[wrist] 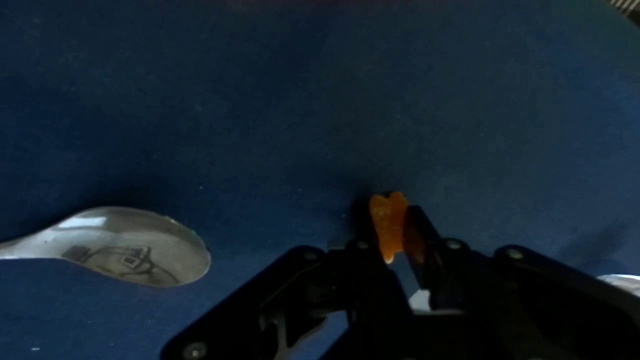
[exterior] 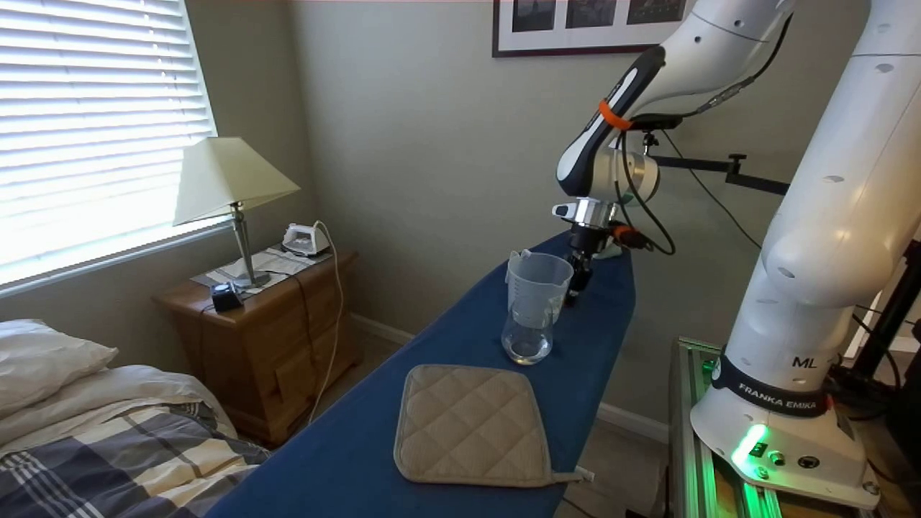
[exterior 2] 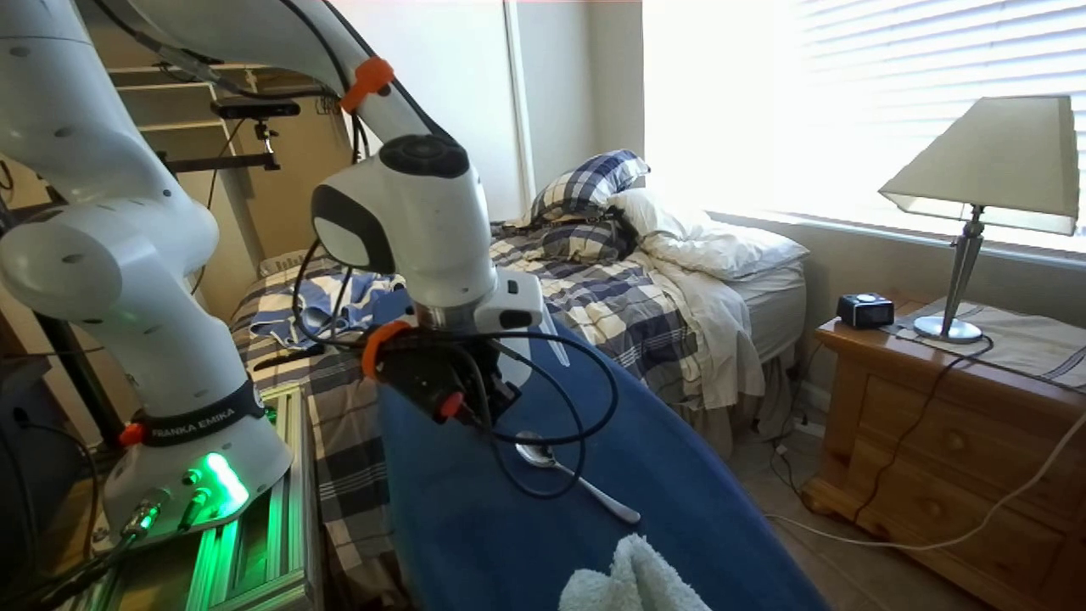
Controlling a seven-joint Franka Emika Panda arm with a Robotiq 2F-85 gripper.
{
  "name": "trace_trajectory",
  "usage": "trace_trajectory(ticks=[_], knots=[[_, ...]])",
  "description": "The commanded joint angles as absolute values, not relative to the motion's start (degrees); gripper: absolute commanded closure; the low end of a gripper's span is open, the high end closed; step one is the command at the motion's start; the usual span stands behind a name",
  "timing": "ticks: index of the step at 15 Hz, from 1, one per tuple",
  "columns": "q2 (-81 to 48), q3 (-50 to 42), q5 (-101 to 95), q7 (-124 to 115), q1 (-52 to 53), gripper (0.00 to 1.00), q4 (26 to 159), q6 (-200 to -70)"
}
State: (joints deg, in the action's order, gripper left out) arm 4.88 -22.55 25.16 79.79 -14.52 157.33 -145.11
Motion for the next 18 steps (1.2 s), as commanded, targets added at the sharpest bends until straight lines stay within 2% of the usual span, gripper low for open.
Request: trace_trajectory(ticks=[1, 3, 9, 18], knots=[[3.3, -22.0, 27.3, 81.8, -14.6, 0.77, 156.9, -146.7], [3.3, -21.9, 27.2, 81.8, -14.6, 0.76, 156.9, -146.8], [3.9, -21.9, 27.0, 81.4, -14.7, 0.89, 156.6, -146.2], [6.0, -22.1, 26.4, 80.7, -15.0, 0.85, 155.5, -145.0]])
